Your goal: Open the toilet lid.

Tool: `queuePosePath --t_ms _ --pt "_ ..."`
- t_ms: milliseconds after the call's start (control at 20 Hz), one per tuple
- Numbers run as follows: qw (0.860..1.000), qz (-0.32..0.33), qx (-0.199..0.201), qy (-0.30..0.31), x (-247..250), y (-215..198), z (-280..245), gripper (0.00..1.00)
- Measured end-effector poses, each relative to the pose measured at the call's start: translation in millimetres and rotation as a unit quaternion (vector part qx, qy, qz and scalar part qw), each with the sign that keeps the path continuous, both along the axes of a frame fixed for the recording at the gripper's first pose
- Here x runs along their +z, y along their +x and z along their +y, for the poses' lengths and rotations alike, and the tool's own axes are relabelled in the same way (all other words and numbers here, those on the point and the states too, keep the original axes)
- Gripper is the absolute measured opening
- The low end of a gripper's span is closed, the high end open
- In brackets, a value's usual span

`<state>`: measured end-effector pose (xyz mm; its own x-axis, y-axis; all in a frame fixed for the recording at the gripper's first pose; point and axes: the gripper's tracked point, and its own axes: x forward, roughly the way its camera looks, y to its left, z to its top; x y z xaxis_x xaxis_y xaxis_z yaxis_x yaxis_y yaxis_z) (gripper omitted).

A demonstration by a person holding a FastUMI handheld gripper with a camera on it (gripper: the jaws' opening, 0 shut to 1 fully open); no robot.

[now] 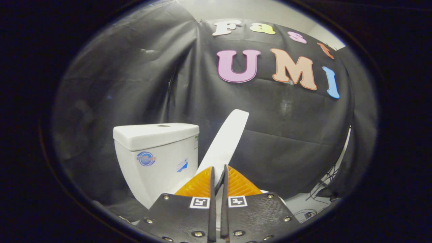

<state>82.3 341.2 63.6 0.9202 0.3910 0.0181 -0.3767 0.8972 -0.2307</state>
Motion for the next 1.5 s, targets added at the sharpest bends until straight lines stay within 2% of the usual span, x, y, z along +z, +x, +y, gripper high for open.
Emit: queuePosePath --t_ms 700,1200,1500 --pt "0.999 -0.038 0.022 0.000 4 -8 43 0.06" --pt "0.997 -0.067 0.019 -0.014 5 -11 60 0.06" --pt "0.998 -0.058 0.030 0.000 4 -11 64 0.06"
